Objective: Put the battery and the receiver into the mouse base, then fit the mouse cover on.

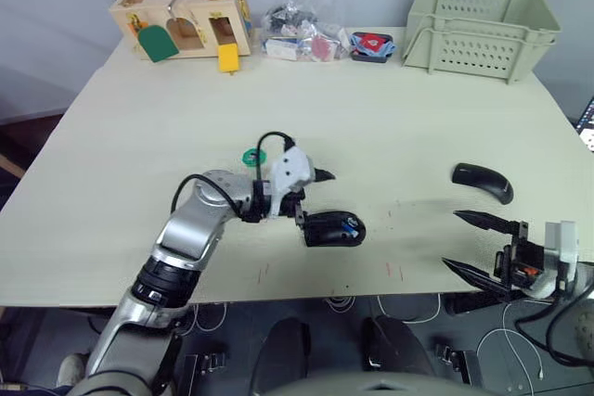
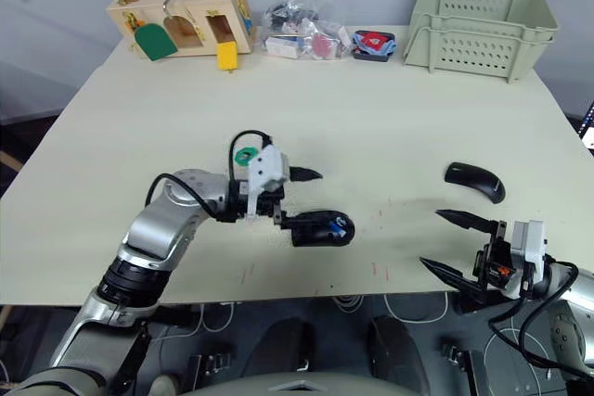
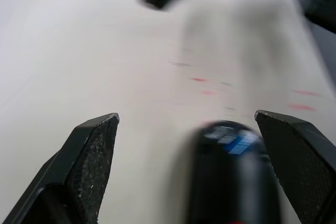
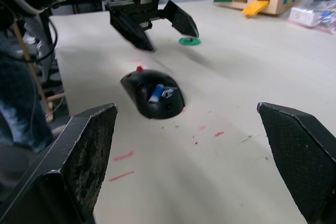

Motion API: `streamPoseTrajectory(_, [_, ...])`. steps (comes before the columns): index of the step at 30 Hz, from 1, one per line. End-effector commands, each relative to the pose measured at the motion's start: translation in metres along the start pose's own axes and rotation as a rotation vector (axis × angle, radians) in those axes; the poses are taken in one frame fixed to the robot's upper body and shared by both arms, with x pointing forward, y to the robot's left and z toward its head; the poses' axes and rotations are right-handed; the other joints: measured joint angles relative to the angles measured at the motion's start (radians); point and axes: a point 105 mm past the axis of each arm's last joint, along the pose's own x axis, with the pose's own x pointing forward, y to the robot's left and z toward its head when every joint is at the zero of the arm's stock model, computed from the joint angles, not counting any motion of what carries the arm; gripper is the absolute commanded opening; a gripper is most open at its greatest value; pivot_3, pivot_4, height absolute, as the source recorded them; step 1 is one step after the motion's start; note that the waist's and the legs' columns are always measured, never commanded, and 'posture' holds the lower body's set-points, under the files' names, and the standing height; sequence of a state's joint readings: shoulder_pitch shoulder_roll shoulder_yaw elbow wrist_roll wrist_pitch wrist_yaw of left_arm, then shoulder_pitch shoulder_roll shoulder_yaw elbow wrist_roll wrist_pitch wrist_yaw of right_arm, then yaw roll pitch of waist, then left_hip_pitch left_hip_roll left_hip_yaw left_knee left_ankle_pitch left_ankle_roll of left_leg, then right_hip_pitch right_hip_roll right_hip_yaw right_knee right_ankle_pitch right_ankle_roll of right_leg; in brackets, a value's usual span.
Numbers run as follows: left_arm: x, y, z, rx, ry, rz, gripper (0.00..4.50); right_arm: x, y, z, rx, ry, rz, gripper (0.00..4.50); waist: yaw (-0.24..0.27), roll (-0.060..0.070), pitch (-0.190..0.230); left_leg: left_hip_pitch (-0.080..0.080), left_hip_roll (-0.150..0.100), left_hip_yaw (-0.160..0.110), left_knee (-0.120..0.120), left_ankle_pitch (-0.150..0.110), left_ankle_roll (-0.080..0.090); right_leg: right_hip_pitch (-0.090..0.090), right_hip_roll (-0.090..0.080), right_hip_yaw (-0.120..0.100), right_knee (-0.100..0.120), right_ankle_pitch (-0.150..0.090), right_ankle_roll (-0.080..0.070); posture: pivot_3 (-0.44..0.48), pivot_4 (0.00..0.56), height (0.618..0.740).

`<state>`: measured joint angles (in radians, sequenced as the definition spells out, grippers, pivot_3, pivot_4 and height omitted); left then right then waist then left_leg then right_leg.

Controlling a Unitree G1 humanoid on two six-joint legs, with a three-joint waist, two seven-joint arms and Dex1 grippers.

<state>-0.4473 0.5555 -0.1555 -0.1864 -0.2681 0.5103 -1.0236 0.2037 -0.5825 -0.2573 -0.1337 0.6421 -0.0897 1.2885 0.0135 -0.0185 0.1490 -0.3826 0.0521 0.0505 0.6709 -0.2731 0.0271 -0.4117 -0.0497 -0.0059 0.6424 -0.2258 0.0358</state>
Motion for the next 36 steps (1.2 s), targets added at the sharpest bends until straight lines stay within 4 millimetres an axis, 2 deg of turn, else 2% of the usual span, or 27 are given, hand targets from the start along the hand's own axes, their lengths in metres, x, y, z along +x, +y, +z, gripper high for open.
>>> streamPoseTrajectory(1, [-0.018, 0.016, 0.012, -0.043, -0.09, 0.164, 4.45, -0.003, -0.009, 0.012, -0.039, -0.042, -0.038, 4.5, -0.001, 0.0, 0.0, 0.0, 0.0, 0.0, 0.0, 0.0, 0.0, 0.0, 0.0, 0.0, 0.0, 0.001, -0.001, 0.0, 0.15, 0.74])
streamPoseTrajectory(6, [-0.034, 0.025, 0.0, -0.106, -0.086, 0.334, 4.45, -0.005, -0.013, 0.014, -0.039, -0.056, -0.046, 4.5, 0.001, -0.001, 0.001, 0.0, 0.0, 0.0, 0.0, 0.0, 0.0, 0.0, 0.0, 0.0, 0.0, 0.002, -0.002, 0.0, 0.15, 0.74])
streamPoseTrajectory(10, [-0.05, 0.027, -0.021, -0.162, -0.04, 0.484, 4.45, -0.008, -0.018, 0.015, -0.076, -0.076, -0.072, 4.5, 0.0, -0.001, 0.001, 0.0, 0.0, 0.0, 0.0, 0.0, 0.0, 0.0, 0.0, 0.0, 0.0, 0.002, -0.003, 0.0, 0.15, 0.74])
streamPoseTrajectory(19, [-0.07, 0.034, -0.029, -0.209, -0.073, 0.722, 4.45, -0.018, -0.02, 0.014, -0.077, -0.094, -0.108, 4.5, 0.001, -0.001, 0.001, 0.0, 0.0, 0.0, 0.0, 0.0, 0.0, 0.0, 0.0, 0.0, 0.0, 0.002, -0.003, 0.0, 0.15, 0.74])
streamPoseTrajectory(23, [-0.081, 0.05, -0.04, -0.253, -0.05, 0.853, 4.45, -0.019, -0.019, 0.012, -0.07, -0.09, -0.116, 4.5, 0.001, -0.001, 0.001, 0.001, 0.0, 0.0, 0.0, 0.0, 0.0, 0.0, 0.0, 0.0, 0.0, 0.002, -0.003, 0.0, 0.15, 0.74])
streamPoseTrajectory(32, [-0.091, 0.079, -0.054, -0.295, -0.003, 1.017, 4.45, -0.015, -0.014, 0.01, -0.064, -0.08, -0.113, 4.5, 0.001, -0.001, 0.001, 0.001, 0.0, 0.001, 0.0, 0.0, 0.0, 0.0, 0.0, 0.0, 0.0, 0.002, -0.003, 0.0, 0.15, 0.74])
streamPoseTrajectory(36, [-0.086, 0.081, -0.056, -0.309, 0.015, 0.991, 3.32, -0.01, -0.011, 0.012, -0.062, -0.078, -0.111, 4.5, 0.0, -0.001, 0.001, 0.0, 0.0, 0.001, 0.0, 0.0, 0.0, 0.0, 0.0, 0.0, 0.0, 0.002, -0.003, 0.0, 0.15, 0.74])
